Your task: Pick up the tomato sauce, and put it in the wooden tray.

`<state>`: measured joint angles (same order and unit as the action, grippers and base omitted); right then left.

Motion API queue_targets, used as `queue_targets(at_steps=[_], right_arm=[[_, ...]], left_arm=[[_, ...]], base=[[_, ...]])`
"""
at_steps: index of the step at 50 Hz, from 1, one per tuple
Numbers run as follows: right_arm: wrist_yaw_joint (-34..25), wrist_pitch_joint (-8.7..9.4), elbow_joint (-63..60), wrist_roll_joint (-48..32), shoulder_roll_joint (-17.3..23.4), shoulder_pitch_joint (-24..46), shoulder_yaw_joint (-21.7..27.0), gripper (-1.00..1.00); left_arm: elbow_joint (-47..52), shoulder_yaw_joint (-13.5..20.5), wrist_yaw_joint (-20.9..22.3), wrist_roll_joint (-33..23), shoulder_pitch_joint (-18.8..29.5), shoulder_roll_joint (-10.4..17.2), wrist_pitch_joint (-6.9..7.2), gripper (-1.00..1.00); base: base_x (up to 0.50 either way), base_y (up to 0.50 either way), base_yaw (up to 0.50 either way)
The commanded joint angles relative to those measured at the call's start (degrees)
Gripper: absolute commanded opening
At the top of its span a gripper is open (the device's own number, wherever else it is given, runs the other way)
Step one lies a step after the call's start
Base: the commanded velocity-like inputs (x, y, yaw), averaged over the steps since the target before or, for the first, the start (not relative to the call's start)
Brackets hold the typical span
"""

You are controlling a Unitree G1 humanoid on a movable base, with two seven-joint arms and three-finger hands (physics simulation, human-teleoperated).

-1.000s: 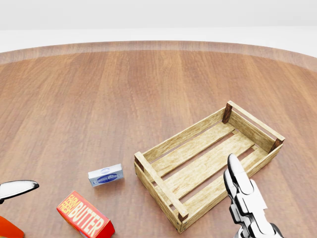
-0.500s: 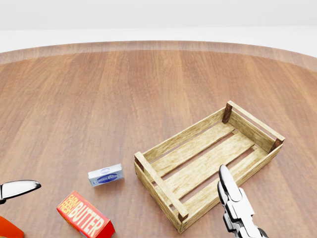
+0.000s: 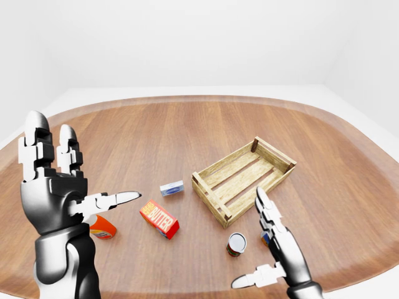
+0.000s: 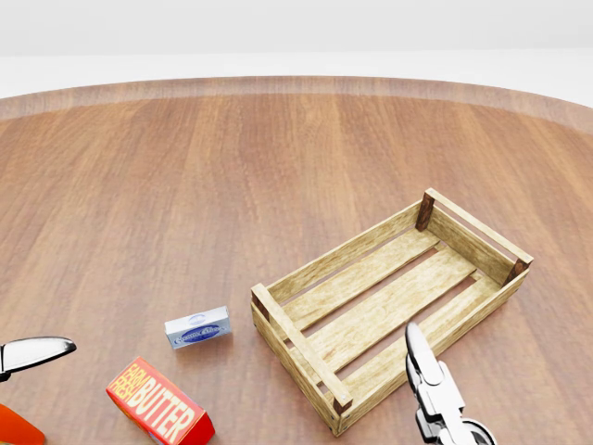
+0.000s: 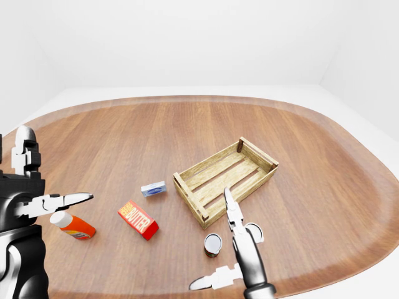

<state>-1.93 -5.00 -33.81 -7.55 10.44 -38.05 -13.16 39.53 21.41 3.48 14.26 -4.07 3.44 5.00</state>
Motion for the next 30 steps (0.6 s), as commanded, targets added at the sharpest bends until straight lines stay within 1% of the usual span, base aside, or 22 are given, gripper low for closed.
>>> queue_targets(at_steps=[1,30], right_arm=[[-0.1,0.00,2.6,-0.2,-0.4,0.9,0.4,1.00],[-0.3,0.00,8.4,-1.0,-1.5,2.7,0.9,1.00]], left_arm=[[0.1,0.0,0.0,0.0,0.0,0.0,0.00,1.00],[0.1,-0.2,0.3,-0.4,-0.1,-0.1,0.00,1.00]], base=[[0.00,0.00,0.00],[0.00,0.00,0.00]])
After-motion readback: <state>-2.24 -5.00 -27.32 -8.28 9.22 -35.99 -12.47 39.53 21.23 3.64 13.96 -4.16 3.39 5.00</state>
